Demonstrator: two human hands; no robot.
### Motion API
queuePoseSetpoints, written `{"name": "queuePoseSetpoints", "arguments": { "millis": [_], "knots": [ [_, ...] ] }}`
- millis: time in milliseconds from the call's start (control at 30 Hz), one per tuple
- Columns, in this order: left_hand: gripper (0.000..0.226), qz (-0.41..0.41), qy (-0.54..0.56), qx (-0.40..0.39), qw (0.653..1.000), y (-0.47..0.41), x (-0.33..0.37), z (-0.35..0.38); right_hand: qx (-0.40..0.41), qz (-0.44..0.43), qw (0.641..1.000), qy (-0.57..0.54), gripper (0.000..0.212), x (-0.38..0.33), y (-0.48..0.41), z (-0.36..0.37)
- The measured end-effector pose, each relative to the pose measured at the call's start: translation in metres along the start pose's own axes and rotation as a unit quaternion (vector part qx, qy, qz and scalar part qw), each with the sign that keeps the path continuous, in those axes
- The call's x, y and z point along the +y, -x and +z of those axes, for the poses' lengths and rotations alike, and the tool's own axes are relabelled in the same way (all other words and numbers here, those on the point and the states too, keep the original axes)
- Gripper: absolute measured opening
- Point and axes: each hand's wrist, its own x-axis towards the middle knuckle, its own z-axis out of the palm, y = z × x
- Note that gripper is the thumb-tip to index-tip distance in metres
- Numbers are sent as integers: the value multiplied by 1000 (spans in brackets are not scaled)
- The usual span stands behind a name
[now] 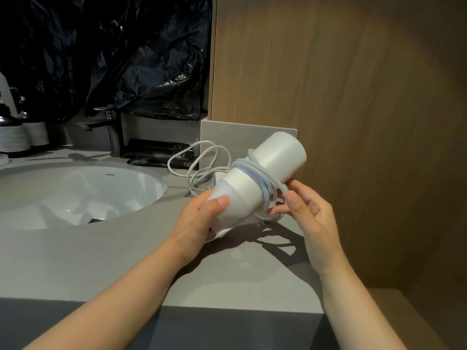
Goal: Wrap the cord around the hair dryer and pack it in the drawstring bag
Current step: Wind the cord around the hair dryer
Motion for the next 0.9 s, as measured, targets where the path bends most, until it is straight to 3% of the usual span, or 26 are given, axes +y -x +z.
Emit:
{"name": "queuePoseSetpoints", "arguments": {
  "millis": [133, 233, 367, 500, 533, 600, 667, 767, 900],
  "knots": [
    [57, 0, 39, 8, 999, 2, -2, -1, 13, 22, 999, 45, 42, 7, -4, 0],
    [59, 1, 29, 1, 1000, 1, -4, 0, -39, 76, 996, 19, 67, 8, -5, -1],
    [67, -1, 20, -25, 999, 2, -6, 1, -88, 136, 987, -21, 50, 1, -2, -1],
    [55, 18, 1, -16, 1000, 1, -2, 2, -44, 133, 990, -13, 34, -2, -3, 3],
    [47, 36, -11, -6, 999, 1, -1, 2, -33, 128, 991, -16, 41, -2, -3, 2],
    [36, 72, -27, 12, 997, 3, 3, 5, -15, 113, 993, -12, 76, -1, -2, 2],
    [37, 93, -51, 34, 994, 5, 6, 9, -4, 112, 994, 6, 101, 0, -2, 3],
    [45, 120, -117, 83, 982, 6, 6, 12, 7, 79, 997, 11, 93, 0, -2, 4],
    [45, 132, -107, 84, 982, 8, 8, 12, 22, 63, 997, 50, 82, 0, -1, 5]
  ]
}}
